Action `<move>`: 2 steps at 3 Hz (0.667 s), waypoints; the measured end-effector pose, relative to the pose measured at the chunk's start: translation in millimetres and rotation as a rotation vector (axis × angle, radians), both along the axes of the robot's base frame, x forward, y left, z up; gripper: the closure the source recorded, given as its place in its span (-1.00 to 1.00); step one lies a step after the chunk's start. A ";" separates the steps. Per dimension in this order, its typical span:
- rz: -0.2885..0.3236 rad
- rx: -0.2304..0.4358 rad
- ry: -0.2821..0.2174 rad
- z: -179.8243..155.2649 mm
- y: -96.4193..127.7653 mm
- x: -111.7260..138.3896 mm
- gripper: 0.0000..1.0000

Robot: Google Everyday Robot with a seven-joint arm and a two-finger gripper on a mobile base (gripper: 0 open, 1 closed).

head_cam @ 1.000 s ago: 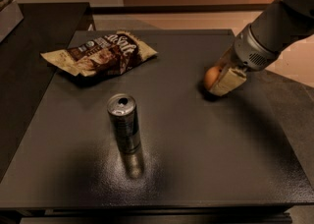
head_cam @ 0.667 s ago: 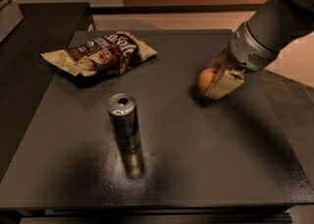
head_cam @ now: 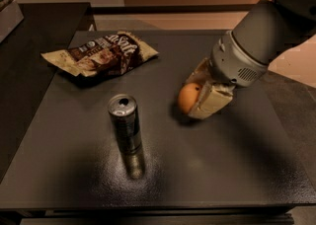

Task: Move orange near redbull can

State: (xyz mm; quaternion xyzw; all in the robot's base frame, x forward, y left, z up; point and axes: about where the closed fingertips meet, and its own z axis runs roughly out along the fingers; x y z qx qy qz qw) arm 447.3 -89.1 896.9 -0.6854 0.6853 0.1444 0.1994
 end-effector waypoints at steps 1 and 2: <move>0.073 0.022 0.014 -9.4 25.5 -23.2 1.00; 0.110 0.033 0.024 -22.3 42.0 -34.0 0.71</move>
Offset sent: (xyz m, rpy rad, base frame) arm -0.0457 0.0594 -0.0385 0.0497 0.0356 0.1486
